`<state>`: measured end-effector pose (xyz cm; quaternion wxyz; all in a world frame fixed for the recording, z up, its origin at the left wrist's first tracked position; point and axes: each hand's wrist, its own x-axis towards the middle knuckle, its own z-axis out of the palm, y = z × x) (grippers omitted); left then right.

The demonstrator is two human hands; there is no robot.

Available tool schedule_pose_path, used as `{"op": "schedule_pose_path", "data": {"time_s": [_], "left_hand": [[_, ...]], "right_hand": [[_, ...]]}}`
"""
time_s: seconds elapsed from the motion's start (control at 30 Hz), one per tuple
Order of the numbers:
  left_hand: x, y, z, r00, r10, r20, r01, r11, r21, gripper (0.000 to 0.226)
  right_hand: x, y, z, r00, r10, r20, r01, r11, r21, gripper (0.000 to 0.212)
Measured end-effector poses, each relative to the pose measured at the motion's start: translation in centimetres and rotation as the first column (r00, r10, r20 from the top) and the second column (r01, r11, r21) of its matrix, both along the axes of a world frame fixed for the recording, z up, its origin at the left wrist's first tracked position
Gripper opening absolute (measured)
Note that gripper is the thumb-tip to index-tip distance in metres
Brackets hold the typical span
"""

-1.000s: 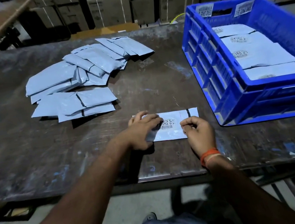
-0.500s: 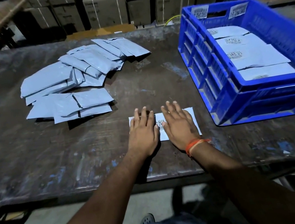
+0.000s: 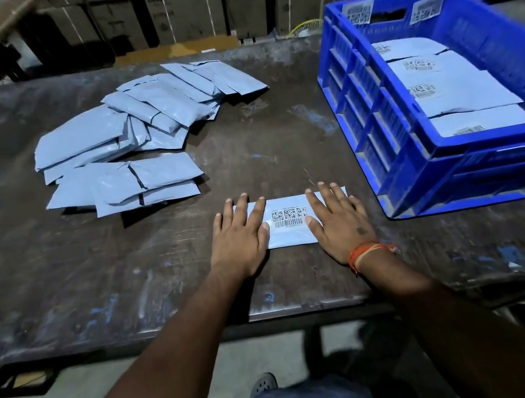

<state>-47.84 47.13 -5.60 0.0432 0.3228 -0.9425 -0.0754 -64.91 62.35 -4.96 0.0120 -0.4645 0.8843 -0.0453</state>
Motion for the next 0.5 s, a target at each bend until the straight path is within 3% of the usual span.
{"op": "schedule_pose_path", "data": {"time_s": [0.37,0.5], "left_hand": [[0.9,-0.4,0.1,0.999,0.036,0.034,-0.036,0.999,0.005,0.059],[0.6,0.5,1.2,0.978,0.2,-0.065,-0.195,0.978,0.076,0.056]], "right_hand": [[-0.8,0.9,0.1,0.997,-0.077,0.018,0.076,0.996,0.04,0.06],[-0.3,0.9,0.9,0.973,-0.221,0.063,0.223,0.975,-0.015,0.065]]}}
